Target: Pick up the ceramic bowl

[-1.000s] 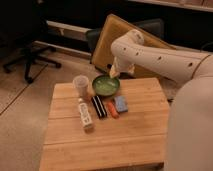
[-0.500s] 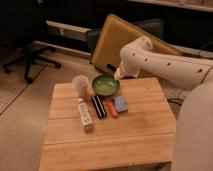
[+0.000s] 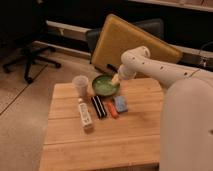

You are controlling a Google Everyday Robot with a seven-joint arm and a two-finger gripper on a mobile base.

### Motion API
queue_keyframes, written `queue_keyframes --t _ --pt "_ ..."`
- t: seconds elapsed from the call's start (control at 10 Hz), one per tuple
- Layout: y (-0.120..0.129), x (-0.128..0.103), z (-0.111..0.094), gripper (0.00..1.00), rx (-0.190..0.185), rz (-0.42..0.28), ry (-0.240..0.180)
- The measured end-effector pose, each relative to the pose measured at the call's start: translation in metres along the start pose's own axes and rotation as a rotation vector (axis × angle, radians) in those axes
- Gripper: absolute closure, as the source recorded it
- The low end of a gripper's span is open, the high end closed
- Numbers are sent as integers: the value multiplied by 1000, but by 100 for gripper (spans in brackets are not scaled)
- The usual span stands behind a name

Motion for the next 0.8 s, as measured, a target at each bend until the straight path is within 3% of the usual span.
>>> queue_keyframes --t 0.4,0.8 --pt "-14 -7 42 35 -7 -82 67" --pt "-16 -7 42 35 -9 -78 64"
